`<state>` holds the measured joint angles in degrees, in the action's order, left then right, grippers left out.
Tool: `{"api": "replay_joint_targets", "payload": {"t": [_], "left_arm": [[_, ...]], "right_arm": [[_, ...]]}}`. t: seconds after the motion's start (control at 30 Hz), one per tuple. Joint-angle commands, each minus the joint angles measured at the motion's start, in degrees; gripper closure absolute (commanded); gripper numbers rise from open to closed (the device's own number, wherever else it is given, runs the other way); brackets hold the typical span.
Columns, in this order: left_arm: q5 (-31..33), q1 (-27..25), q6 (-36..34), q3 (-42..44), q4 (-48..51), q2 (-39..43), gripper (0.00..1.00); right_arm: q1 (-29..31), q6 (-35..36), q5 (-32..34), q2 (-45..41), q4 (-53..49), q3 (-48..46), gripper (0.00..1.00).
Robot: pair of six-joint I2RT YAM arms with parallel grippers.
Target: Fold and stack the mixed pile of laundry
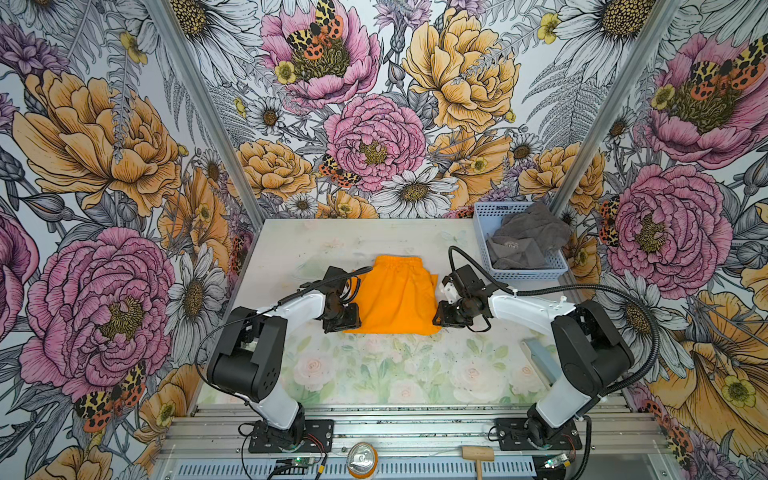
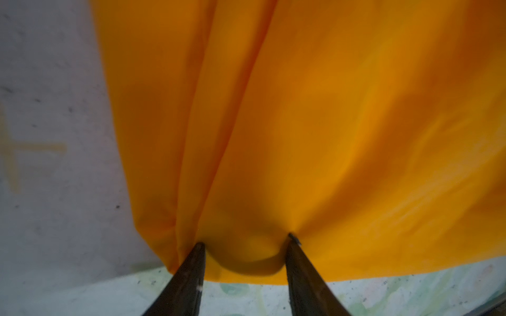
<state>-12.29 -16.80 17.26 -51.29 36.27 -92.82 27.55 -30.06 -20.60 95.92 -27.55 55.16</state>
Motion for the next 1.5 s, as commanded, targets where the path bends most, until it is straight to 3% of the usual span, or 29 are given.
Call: {"api": "replay_joint_targets", "payload": {"t": [0.0,0.3,0.47,0.67,0.93,1.2,1.47], "left_arm": [[0.1,0.8,0.2,1.6,-1.5,-1.2,0.54],[-0.6,0.9,1.4,2.2,-0.8,1.0,0.58],[1.1,1.2,1.4,-1.2,-0.5,7.2,0.41],[1.1,2.2,-1.8,-8.8,-0.6,4.4,0.38],[7.2,-7.5,-0.3,-21.3,0.2,-3.5,0.3],[14.5,-18.6,5.9,-31.1,4.0,-15.7,0.21],[17.0,-20.7,9.6,-33.6,5.1,-23.7,0.1]], "right_arm": [[-0.1,-0.5,2.2,1.0,1.5,-2.0,0.73],[-0.8,1.2,4.1,1.1,-1.4,-1.1,0.73],[-1.4,1.9,4.5,-2.1,-4.5,3.6,0.7],[-1.7,2.3,4.2,0.8,-5.1,9.3,0.68],[-3.2,0.2,10.9,-1.2,-5.1,9.1,0.65],[-7.3,-0.1,11.6,-6.5,-5.3,3.7,0.64],[-8.9,0.1,11.2,-9.6,-5.8,1.1,0.6]]}}
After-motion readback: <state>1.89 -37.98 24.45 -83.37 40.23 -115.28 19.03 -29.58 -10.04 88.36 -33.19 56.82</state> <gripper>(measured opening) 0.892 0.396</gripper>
